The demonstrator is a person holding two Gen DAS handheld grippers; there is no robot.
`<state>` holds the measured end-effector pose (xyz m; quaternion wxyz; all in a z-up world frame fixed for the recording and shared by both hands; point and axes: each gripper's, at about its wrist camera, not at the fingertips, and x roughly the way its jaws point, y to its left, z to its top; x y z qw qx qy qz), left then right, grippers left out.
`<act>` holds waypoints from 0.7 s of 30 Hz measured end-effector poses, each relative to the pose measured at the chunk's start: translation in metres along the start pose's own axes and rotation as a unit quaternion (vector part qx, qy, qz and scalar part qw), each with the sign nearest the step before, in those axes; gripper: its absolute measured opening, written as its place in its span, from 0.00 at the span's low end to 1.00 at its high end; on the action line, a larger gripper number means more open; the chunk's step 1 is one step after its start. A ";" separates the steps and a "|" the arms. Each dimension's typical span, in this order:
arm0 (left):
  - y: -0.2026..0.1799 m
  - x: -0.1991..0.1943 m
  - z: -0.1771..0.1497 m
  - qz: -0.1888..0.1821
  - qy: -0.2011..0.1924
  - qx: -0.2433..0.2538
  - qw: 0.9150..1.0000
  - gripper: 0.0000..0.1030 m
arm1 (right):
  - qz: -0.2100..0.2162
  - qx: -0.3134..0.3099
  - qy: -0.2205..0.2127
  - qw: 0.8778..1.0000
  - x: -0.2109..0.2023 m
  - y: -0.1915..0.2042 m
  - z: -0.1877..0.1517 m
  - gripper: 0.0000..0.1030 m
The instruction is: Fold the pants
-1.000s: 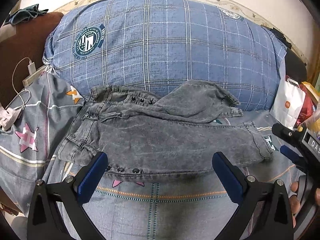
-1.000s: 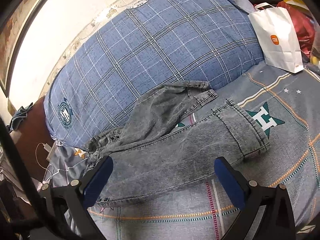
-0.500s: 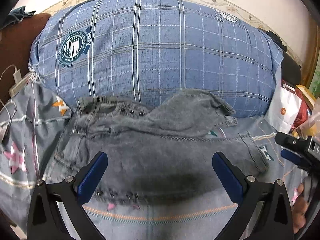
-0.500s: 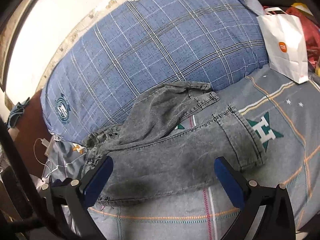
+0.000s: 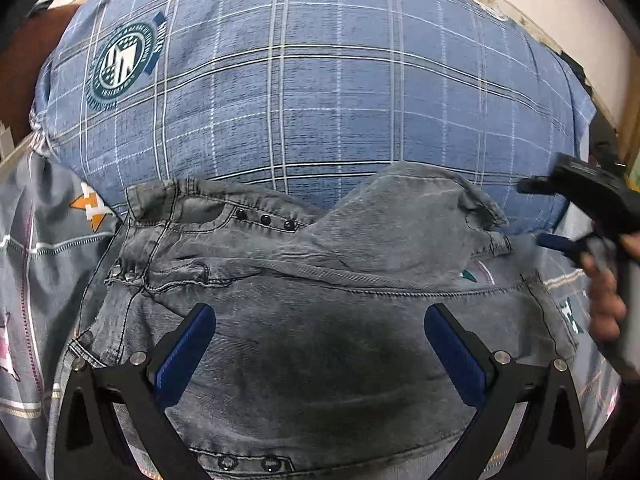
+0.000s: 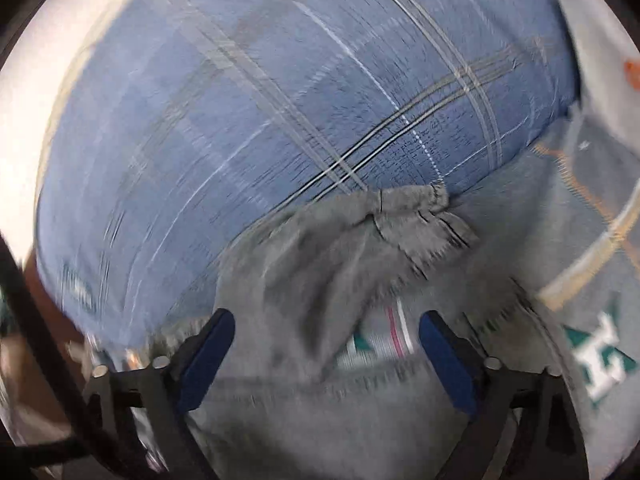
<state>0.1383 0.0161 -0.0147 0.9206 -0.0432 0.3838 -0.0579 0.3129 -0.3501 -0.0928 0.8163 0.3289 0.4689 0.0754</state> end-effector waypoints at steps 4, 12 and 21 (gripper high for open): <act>0.002 0.007 -0.001 0.002 0.007 -0.006 1.000 1.00 | -0.003 0.071 0.009 0.997 0.051 -0.018 0.041 0.84; 0.000 0.010 -0.003 0.002 0.010 -0.001 1.000 1.00 | 0.018 0.169 0.041 0.985 0.101 -0.050 0.068 0.42; -0.005 -0.003 0.001 -0.021 0.003 -0.005 1.000 1.00 | 0.013 0.054 -0.001 0.998 0.021 -0.020 0.033 0.07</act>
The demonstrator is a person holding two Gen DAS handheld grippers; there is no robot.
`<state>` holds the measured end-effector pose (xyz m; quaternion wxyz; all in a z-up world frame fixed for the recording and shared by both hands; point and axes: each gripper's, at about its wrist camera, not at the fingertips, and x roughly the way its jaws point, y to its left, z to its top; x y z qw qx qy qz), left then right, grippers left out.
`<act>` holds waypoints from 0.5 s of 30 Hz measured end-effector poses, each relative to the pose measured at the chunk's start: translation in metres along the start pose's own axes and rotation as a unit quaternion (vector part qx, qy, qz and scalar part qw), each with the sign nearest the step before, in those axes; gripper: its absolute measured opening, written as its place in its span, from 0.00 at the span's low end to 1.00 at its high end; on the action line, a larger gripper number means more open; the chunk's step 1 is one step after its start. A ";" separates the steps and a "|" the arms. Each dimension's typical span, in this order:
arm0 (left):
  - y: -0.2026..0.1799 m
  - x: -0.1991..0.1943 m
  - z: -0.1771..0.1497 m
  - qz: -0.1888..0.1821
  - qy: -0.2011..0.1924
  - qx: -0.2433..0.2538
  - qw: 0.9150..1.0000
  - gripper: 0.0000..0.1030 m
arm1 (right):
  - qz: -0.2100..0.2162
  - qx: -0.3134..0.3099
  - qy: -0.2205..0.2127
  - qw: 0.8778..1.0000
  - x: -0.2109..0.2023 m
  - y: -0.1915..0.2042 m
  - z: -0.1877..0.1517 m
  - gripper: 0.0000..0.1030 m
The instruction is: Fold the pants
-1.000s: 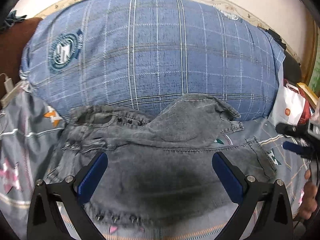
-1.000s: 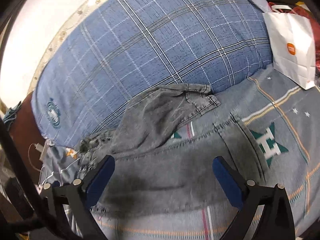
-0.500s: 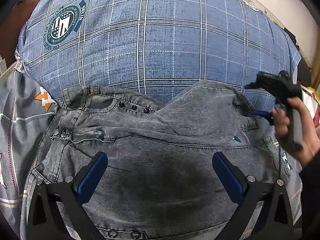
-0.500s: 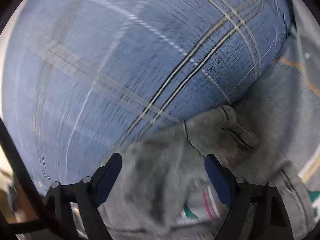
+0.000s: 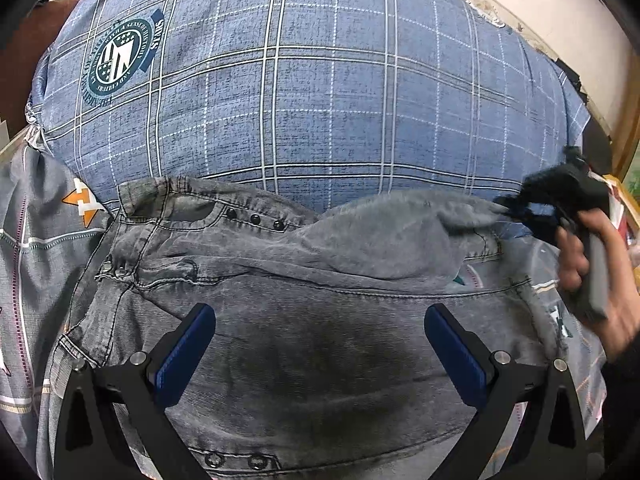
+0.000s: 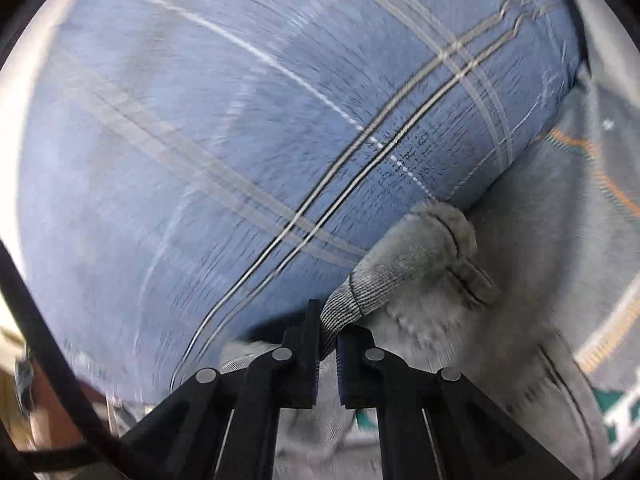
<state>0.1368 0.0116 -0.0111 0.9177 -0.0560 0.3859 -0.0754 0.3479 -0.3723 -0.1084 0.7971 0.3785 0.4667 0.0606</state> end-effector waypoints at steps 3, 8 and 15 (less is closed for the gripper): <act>-0.006 -0.004 0.003 -0.029 0.009 -0.008 1.000 1.00 | 0.023 -0.039 -0.007 0.999 -0.040 0.003 -0.028 0.07; -0.016 0.009 0.020 -0.118 0.063 -0.078 0.988 1.00 | 0.056 -0.060 -0.008 0.997 -0.078 -0.011 -0.084 0.07; -0.052 0.067 0.046 -0.130 0.130 -0.127 0.975 1.00 | 0.031 -0.066 0.023 0.997 -0.073 -0.036 -0.111 0.07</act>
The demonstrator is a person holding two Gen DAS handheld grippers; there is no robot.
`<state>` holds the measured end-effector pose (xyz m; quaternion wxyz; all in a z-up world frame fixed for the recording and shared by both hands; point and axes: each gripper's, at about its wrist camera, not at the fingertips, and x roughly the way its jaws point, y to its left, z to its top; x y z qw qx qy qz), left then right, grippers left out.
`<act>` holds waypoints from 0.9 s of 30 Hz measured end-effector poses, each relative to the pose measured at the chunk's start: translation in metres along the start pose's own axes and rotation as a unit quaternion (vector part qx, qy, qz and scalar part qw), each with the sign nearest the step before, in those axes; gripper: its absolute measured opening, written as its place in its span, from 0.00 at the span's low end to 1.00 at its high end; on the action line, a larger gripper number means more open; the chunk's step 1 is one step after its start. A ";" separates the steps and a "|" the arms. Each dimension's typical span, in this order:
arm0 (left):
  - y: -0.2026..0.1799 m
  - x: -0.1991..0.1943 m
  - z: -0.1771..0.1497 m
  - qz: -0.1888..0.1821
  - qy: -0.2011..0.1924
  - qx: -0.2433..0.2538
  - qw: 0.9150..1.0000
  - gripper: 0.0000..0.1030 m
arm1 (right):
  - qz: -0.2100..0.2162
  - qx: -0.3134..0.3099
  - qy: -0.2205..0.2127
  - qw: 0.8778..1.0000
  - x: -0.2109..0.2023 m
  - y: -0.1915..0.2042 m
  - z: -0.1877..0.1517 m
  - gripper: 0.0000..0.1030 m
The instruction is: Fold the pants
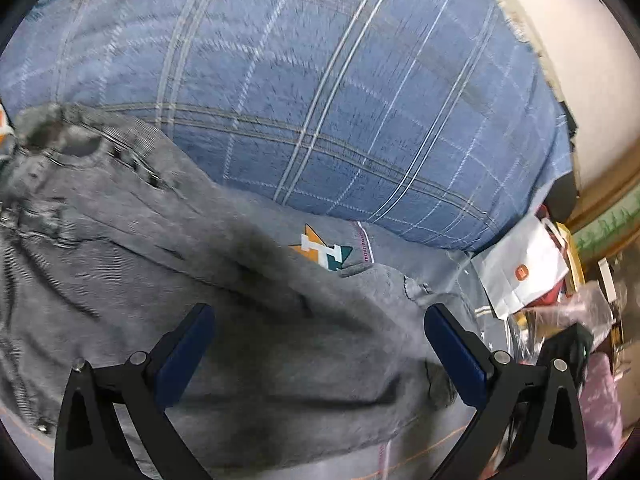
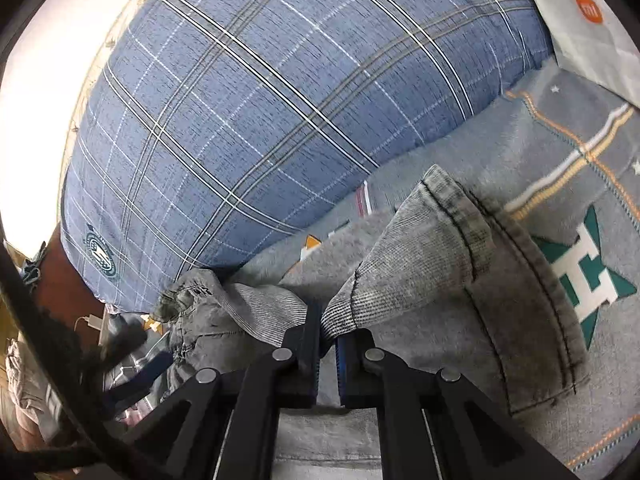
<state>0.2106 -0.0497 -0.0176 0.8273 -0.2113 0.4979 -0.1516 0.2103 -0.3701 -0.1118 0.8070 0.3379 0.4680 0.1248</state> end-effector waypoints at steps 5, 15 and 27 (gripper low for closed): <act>0.004 0.047 0.019 0.029 0.048 -0.075 0.996 0.90 | 0.023 0.031 0.031 0.999 0.016 -0.019 0.001 0.07; 0.022 0.036 0.011 0.037 0.042 -0.162 0.985 0.05 | 0.083 0.083 0.069 0.991 0.021 -0.035 0.009 0.20; 0.026 -0.006 -0.020 -0.006 0.015 -0.181 0.983 0.02 | 0.029 0.146 0.051 0.988 0.020 -0.064 0.007 0.20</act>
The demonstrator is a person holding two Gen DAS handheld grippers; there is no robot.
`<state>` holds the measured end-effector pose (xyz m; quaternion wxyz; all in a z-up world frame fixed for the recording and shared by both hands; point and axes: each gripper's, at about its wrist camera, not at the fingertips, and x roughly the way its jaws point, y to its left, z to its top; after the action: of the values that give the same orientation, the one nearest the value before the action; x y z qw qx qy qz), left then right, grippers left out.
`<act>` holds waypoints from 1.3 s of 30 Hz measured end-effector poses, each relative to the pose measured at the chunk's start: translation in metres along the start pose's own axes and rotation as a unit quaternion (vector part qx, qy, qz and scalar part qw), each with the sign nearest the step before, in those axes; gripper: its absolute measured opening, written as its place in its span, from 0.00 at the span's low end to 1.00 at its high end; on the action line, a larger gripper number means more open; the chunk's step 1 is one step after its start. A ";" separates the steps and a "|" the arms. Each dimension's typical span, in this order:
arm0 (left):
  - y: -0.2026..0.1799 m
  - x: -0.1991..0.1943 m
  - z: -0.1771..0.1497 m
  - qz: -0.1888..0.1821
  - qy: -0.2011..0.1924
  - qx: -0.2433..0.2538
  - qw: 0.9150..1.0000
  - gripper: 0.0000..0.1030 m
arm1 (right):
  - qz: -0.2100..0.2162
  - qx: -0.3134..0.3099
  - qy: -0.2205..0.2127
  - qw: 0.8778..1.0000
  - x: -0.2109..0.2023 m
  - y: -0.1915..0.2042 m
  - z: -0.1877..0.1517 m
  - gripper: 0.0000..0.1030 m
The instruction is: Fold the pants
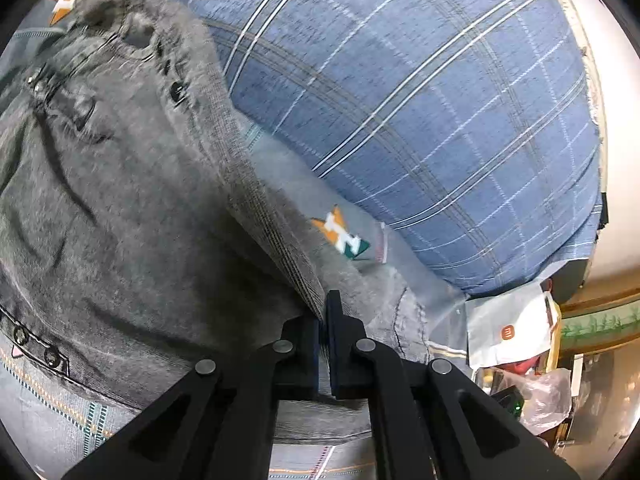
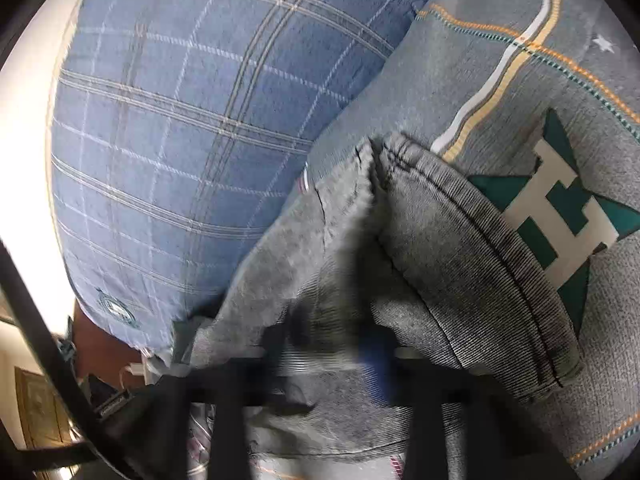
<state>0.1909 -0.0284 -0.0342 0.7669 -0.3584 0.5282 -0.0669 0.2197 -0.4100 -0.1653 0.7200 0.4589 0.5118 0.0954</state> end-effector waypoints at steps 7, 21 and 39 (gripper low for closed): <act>-0.025 -0.060 -0.035 -0.053 -0.066 0.066 0.994 0.02 | 0.020 -0.092 -0.087 0.992 -0.060 0.028 0.026 0.14; 0.040 0.002 -0.113 -0.050 0.025 0.051 0.997 0.02 | -0.095 -0.119 -0.051 0.987 -0.075 -0.007 0.014 0.08; 0.035 -0.007 -0.122 -0.037 0.012 0.091 0.995 0.53 | -0.119 -0.143 0.014 0.982 -0.031 -0.012 0.020 0.43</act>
<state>0.0743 -0.0581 -0.0732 0.7870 -0.3059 0.5153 -0.1468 0.2181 -0.4470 -0.1526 0.7773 0.2852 0.5539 0.0874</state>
